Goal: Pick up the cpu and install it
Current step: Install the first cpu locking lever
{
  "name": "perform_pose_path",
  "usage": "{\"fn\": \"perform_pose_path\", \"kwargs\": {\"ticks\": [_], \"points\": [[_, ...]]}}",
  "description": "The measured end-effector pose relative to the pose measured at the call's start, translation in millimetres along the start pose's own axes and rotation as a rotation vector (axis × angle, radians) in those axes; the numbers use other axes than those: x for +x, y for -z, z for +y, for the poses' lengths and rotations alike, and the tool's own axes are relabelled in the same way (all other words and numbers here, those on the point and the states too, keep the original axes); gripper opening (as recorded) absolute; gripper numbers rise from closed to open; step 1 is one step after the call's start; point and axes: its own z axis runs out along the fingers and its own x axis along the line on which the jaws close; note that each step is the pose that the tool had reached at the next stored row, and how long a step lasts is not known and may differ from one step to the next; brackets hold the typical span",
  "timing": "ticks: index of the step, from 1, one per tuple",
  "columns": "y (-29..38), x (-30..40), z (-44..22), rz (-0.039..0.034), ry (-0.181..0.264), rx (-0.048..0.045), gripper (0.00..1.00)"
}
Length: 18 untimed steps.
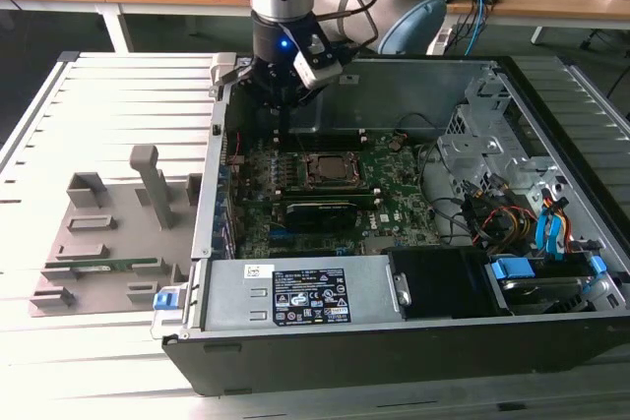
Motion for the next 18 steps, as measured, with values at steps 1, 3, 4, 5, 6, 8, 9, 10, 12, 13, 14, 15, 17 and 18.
{"fn": "perform_pose_path", "kwargs": {"ticks": [1, 3, 4, 5, 6, 8, 9, 10, 12, 13, 14, 15, 17, 18], "points": [[0.0, -1.6, -0.1, 0.0, 0.0, 0.0004, 0.11], [0.0, -4.9, -0.2, 0.0001, 0.0, 0.001, 0.11], [0.0, -5.9, -0.2, 0.0001, 0.0, 0.0012, 0.11], [-0.1, -8.0, -0.3, 0.0, 0.0, 0.0014, 0.11], [-0.1, -9.3, -0.3, 0.0001, 0.0, 0.0014, 0.11], [-0.1, -11.9, -0.4, 0.0001, 0.0, 0.0018, 0.11], [-0.1, -12.9, -0.4, 0.0001, 0.0, 0.0021, 0.11], [-0.1, -13.6, -0.5, 0.0002, 0.0, 0.0023, 0.11], [-0.2, -15.9, -0.5, 0.0001, 0.0, 0.0025, 0.11], [-0.2, -17.5, -0.6, 0.0001, 0.0, 0.0028, 0.11], [-0.2, -19.0, -0.6, 0.0001, 0.0, 0.003, 0.11], [-0.2, -21.7, -0.7, 0.0003, 0.0, 0.0033, 0.11], [-0.3, -23.9, -0.8, 0.0003, 0.0, 0.0036, 0.11], [-0.4, -25.7, -0.9, 0.0004, 0.0, 0.0037, 0.11]]}}
